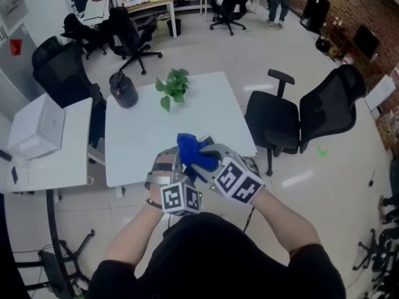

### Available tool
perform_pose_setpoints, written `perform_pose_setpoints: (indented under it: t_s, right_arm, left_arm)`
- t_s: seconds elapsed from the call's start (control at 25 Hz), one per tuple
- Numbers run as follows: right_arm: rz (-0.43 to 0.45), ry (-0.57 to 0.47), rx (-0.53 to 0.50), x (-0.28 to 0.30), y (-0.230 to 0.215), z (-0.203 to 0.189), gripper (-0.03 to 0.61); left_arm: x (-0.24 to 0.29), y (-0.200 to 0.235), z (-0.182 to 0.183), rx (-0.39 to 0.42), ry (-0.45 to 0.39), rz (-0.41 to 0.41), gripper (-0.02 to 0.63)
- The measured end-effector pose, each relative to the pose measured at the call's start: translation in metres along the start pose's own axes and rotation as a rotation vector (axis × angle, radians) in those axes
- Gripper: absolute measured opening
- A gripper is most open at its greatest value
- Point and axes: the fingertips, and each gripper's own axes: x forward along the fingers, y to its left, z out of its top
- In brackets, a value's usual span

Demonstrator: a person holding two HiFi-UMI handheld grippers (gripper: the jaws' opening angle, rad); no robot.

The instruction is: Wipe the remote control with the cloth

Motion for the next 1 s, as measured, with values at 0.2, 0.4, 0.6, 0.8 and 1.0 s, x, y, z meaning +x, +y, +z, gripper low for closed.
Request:
perform_pose_setpoints:
  t_s: [0.2, 0.4, 0.6, 0.8, 1.0]
  right_arm:
    - [-0.146, 0.003, -0.017, -0.014, -0.027, -0.002, 0.103]
    - [-0.248, 0.022, 0.027, -0.030, -0.059, -0.018, 0.101]
    - [-0.303, -0.021, 0.062, -0.051, -0.078, -0.014, 0.101]
    - [-0.175, -0.094, 0.033, -0.047, -0.035, 0.017, 0.102]
    - [-0.061, -0.059, -0.021, -0.022, 0.006, 0.020, 0.103]
  left_arm:
    - [-0.011, 0.002, 0.007, -0.003, -0.045, 0.009, 0.205]
    - [-0.012, 0.002, 0.011, -0.014, -0.057, 0.006, 0.206]
    - [-0.010, 0.003, 0.005, -0.033, -0.038, 0.002, 0.206]
    - [-0.004, 0.007, 0.002, -0.051, -0.015, 0.006, 0.206]
    - [-0.006, 0.008, 0.014, -0.036, -0.041, 0.012, 0.206]
